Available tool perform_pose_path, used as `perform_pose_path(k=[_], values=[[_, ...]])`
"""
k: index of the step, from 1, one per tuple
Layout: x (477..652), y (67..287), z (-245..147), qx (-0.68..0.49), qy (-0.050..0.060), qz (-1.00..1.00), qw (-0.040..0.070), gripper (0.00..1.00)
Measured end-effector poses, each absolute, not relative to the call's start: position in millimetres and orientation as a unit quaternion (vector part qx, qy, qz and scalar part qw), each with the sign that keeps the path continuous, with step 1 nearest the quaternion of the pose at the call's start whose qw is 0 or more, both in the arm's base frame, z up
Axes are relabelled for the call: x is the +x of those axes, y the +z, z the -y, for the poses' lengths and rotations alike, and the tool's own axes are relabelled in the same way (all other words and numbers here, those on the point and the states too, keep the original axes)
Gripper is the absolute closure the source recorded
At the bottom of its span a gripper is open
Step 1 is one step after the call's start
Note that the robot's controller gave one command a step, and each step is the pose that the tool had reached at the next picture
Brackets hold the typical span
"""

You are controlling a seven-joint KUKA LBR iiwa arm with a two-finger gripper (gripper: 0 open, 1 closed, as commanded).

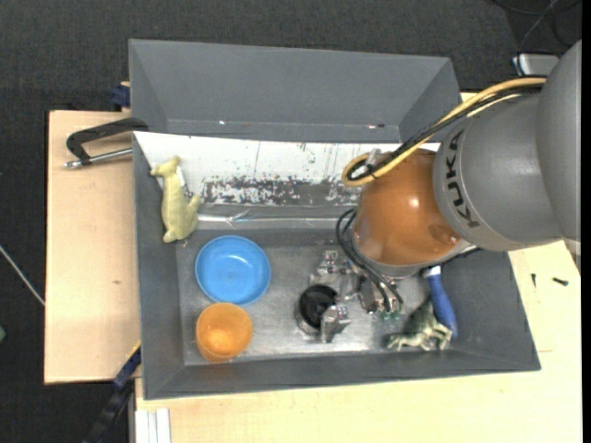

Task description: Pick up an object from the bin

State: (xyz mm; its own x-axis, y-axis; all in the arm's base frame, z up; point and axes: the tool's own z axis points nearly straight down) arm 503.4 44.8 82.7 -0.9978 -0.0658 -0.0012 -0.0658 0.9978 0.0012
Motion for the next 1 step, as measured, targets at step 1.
perform_pose_path(k=[1], values=[[502.1,244.6,-52.4,-0.058,0.001,-0.998,0.007,1.0]])
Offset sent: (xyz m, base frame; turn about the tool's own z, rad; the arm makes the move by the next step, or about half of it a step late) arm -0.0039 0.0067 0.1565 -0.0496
